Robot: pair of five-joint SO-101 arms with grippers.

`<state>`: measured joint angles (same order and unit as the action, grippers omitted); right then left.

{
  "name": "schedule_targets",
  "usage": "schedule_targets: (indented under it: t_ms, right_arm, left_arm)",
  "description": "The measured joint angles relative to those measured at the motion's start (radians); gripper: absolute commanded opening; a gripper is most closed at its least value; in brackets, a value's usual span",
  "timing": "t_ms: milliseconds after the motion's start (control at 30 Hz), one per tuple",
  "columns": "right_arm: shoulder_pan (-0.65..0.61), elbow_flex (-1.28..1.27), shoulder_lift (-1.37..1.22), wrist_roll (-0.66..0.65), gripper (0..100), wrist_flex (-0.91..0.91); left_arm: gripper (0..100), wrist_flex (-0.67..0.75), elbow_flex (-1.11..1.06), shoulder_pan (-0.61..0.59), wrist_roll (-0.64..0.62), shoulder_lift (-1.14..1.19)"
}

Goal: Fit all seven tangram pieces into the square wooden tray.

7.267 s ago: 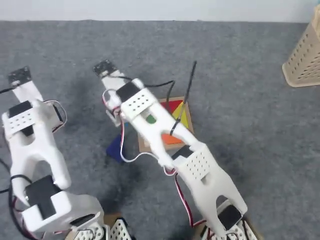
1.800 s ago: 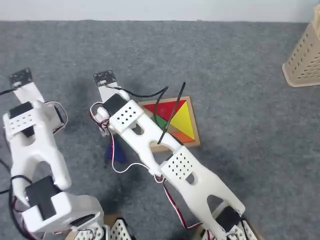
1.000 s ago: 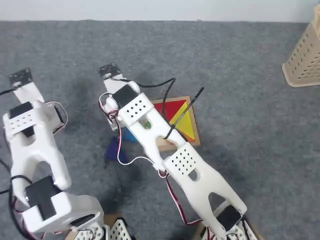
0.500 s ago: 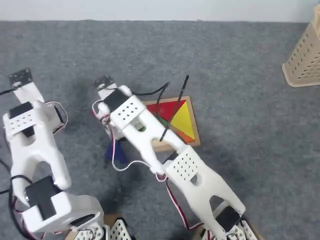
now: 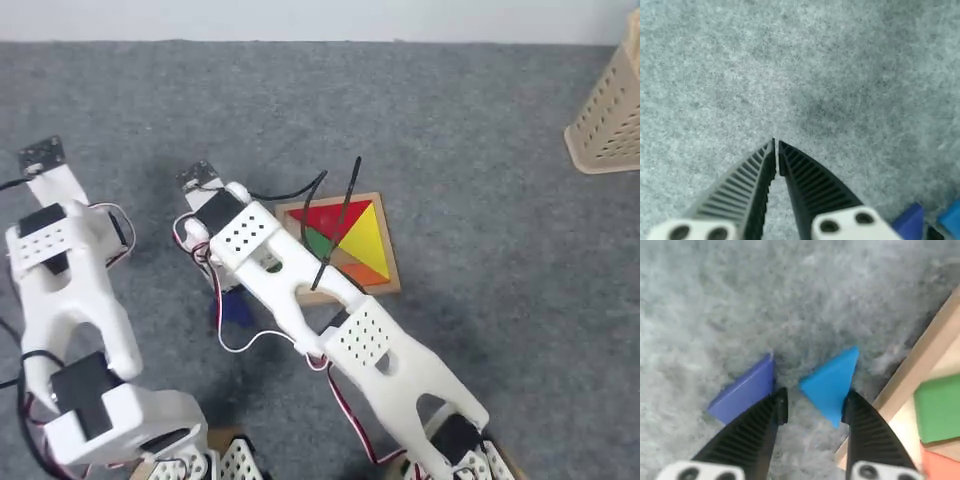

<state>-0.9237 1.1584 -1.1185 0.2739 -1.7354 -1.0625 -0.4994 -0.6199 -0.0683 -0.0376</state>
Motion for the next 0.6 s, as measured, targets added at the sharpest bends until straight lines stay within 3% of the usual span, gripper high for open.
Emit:
schedule_targets:
  t_ms: [600]
  right_arm:
    - [0.037,-0.005,-0.012,0.0,18.0,0.095]
  left_arm:
    - [1,0.0,0.0,0.0,0.0,0.0]
